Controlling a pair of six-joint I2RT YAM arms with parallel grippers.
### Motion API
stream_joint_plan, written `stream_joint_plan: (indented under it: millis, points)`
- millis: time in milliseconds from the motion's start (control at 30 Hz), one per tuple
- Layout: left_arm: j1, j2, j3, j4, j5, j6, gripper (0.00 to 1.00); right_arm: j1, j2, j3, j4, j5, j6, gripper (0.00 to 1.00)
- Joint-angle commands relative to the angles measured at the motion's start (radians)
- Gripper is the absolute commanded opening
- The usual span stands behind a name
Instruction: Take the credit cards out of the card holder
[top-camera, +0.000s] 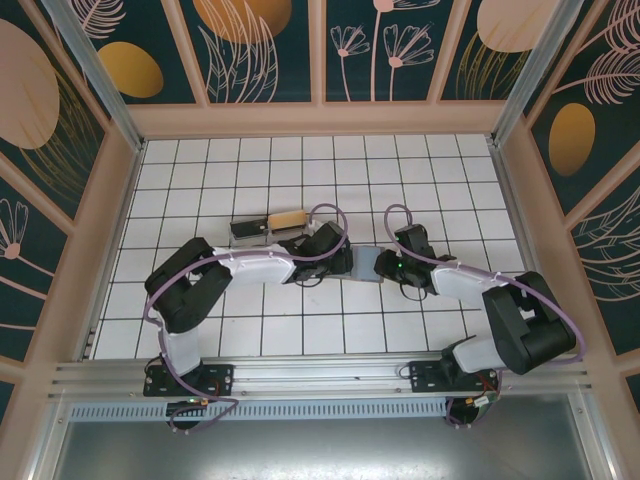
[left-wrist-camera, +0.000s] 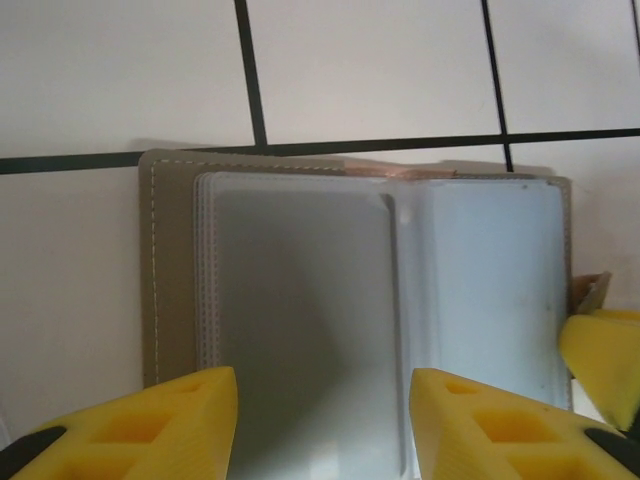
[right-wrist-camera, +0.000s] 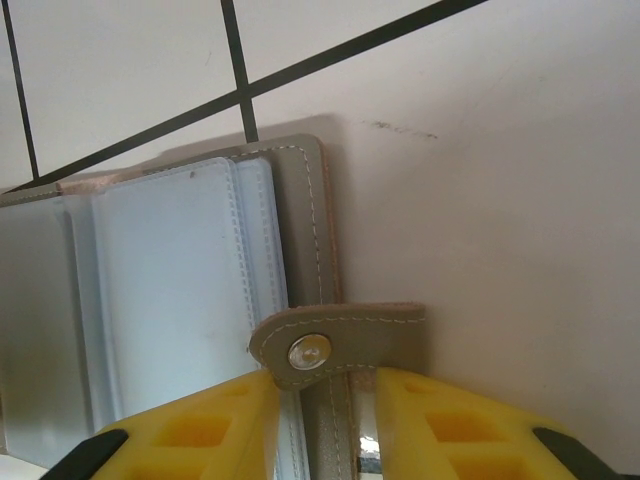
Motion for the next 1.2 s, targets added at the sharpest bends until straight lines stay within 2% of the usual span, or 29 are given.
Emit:
stream_joint_plan:
  millis: [0, 267, 667, 767, 867, 1033, 1167]
  points:
    - [-0.002, 0.02, 0.028, -0.049, -0.021, 0.001, 0.49, 0.008, 0.014, 0.011, -0.028, 0.036, -0.013, 0.32]
    - [-0.001, 0.018, 0.028, -0.056, -0.024, -0.003, 0.49, 0.012, 0.01, 0.001, -0.02, 0.033, -0.007, 0.32]
    - [-0.002, 0.048, 0.02, 0.0, 0.054, -0.007, 0.49, 0.016, 0.008, 0.003, -0.024, 0.032, -0.006, 0.33]
    - [-0.002, 0.05, 0.022, 0.018, 0.076, -0.003, 0.53, 0.016, 0.011, 0.003, -0.022, 0.03, -0.006, 0.33]
    - [-0.001, 0.049, 0.02, 0.041, 0.101, -0.001, 0.64, 0.016, 0.015, 0.003, -0.021, 0.029, -0.007, 0.33]
    - [-0.002, 0.031, 0.01, 0.064, 0.111, 0.002, 0.71, 0.017, 0.016, 0.002, -0.022, 0.029, -0.007, 0.33]
    - [-0.002, 0.013, -0.001, 0.083, 0.117, 0.001, 0.72, 0.017, 0.019, 0.0, -0.021, 0.03, -0.006, 0.33]
